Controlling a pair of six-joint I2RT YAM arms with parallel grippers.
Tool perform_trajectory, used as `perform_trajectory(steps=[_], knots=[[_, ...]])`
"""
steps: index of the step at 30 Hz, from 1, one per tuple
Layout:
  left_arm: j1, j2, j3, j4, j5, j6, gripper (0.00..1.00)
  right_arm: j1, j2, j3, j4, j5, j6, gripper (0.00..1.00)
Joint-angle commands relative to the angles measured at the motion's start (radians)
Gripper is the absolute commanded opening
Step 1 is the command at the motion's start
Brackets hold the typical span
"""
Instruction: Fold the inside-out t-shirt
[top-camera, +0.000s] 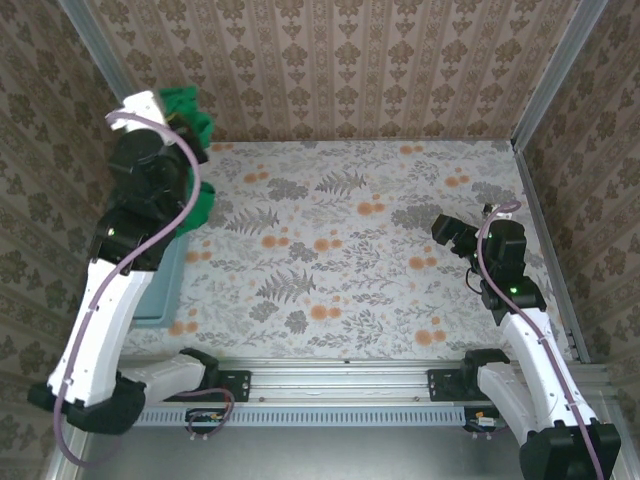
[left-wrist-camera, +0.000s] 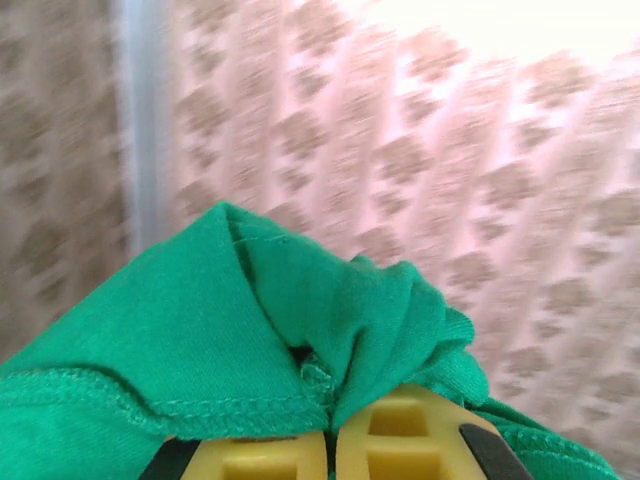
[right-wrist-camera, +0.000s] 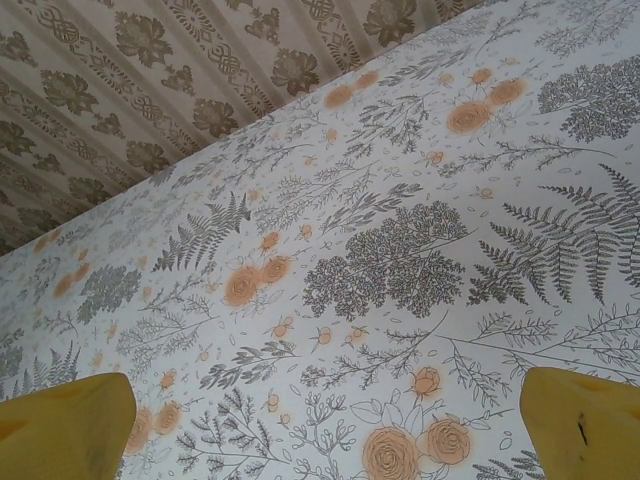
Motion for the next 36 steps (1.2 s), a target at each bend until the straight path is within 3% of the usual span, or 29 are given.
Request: perform_trajectory(steps=[1,5,9,13,18,20,23,25,28,31,36], knots=[[-0.197,0.129,0.157,0.052,-0.077,0.228,0.00,-0.004,-0.005,0.025,-0.038,-0.004,0.021,1.00],[-0.366,0.281,0.332,0.025,-0.059,0.283,0.00,-0.004,-0.018,0.043,-0.091,-0.002,0.024,1.00],[-0.395,0.359,0.376,-0.062,0.088,0.161,0.00,-0.004,-0.043,0.047,-0.135,0.010,0.032,1.00],[-0.394,0.354,0.212,-0.058,0.216,0.015,0.00,-0.004,-0.048,0.051,-0.182,0.007,0.050,1.00],[-0.343,0.309,-0.112,-0.001,0.378,-0.191,0.05,0.005,-0.024,0.037,-0.195,-0.042,0.073,1.00],[-0.286,0.285,-0.285,0.039,0.455,-0.301,0.11,0.033,0.001,0.038,-0.204,-0.044,0.069,1.00],[-0.171,0.261,-0.499,0.041,0.537,-0.433,0.34,0.107,0.039,0.032,-0.211,-0.006,0.060,1.00],[-0.088,0.227,-0.619,0.043,0.569,-0.470,0.43,0.176,0.069,0.027,-0.210,0.032,0.051,1.00],[-0.011,0.137,-0.726,0.008,0.501,-0.447,0.63,0.276,0.123,0.030,-0.199,0.070,0.045,1.00],[-0.013,0.056,-0.763,-0.034,0.414,-0.388,0.73,0.361,0.187,0.044,-0.191,0.103,0.046,0.99],[-0.091,0.040,-0.782,-0.022,0.427,-0.291,0.78,0.492,0.304,0.091,-0.182,0.181,0.060,0.95]])
